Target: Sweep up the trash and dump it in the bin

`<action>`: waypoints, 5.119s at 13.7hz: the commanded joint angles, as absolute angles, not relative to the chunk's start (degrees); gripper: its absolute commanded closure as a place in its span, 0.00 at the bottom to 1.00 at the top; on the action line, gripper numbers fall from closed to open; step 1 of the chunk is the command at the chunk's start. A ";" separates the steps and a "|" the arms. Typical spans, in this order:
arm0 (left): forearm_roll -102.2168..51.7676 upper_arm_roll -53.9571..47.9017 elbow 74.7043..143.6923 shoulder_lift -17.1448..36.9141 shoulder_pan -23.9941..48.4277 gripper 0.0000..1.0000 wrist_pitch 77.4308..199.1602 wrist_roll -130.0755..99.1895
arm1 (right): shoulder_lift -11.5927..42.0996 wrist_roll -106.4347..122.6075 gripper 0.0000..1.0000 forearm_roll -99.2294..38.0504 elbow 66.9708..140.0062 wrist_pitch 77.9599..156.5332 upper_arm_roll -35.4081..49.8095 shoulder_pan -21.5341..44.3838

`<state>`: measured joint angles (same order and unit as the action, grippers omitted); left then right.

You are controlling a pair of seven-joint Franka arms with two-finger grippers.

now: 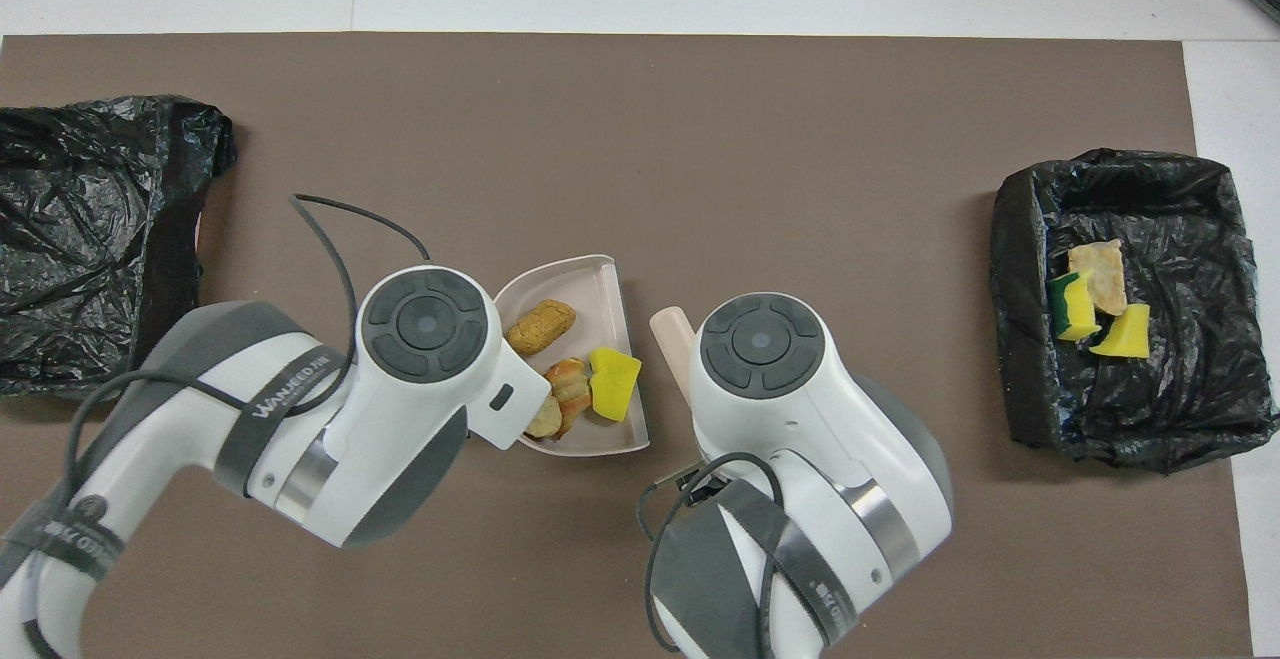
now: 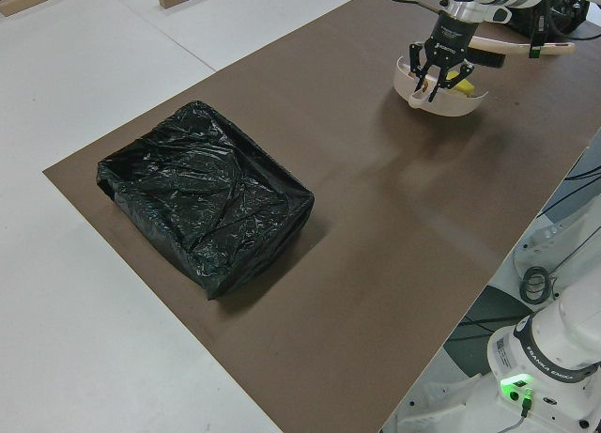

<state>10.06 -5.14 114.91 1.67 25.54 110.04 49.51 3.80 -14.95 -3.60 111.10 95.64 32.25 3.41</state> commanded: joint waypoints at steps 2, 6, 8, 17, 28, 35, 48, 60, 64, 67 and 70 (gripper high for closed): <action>10.02 -5.36 114.79 -3.59 19.00 1.00 108.46 59.22 | 2.90 -23.27 1.00 -6.33 112.59 100.36 32.43 5.35; 10.02 -5.19 113.74 -6.41 12.76 1.00 106.80 69.49 | 5.97 -33.98 1.00 -8.87 112.59 105.81 32.43 11.67; 10.02 -5.19 111.11 -6.50 6.80 1.00 104.68 74.77 | 7.64 -38.39 1.00 -8.88 112.68 107.13 32.43 13.87; 9.93 -5.19 103.03 -2.04 -17.99 1.00 109.78 84.18 | 14.68 -45.62 0.00 -7.39 111.99 113.24 32.26 18.72; 28.72 -3.87 90.79 7.29 -25.93 1.00 114.87 89.14 | 9.76 -28.41 0.00 -7.30 94.94 90.38 31.73 6.95; 51.74 -3.96 93.60 7.38 -19.61 1.00 113.30 83.06 | 3.44 -8.04 0.00 -2.64 91.67 85.52 31.03 -3.93; 69.53 -4.39 97.21 2.73 -11.17 1.00 104.33 71.81 | 0.36 9.84 0.00 2.28 88.42 82.62 15.48 -9.76; 36.24 -4.48 97.91 1.93 0.96 1.00 100.90 51.10 | -0.53 4.66 0.00 2.20 88.51 81.74 4.53 -4.61; 30.07 -4.57 100.98 2.55 5.09 1.00 101.69 37.49 | -1.49 -0.78 0.00 1.49 90.08 82.62 -4.48 4.13; 22.09 -4.48 103.95 3.95 5.45 1.00 109.91 27.80 | -2.02 -2.11 0.00 0.53 91.05 82.71 -4.48 4.13; 21.01 -4.57 106.96 9.03 7.63 1.00 118.46 11.93 | -4.91 -2.81 0.00 0.26 95.61 84.97 -4.48 4.04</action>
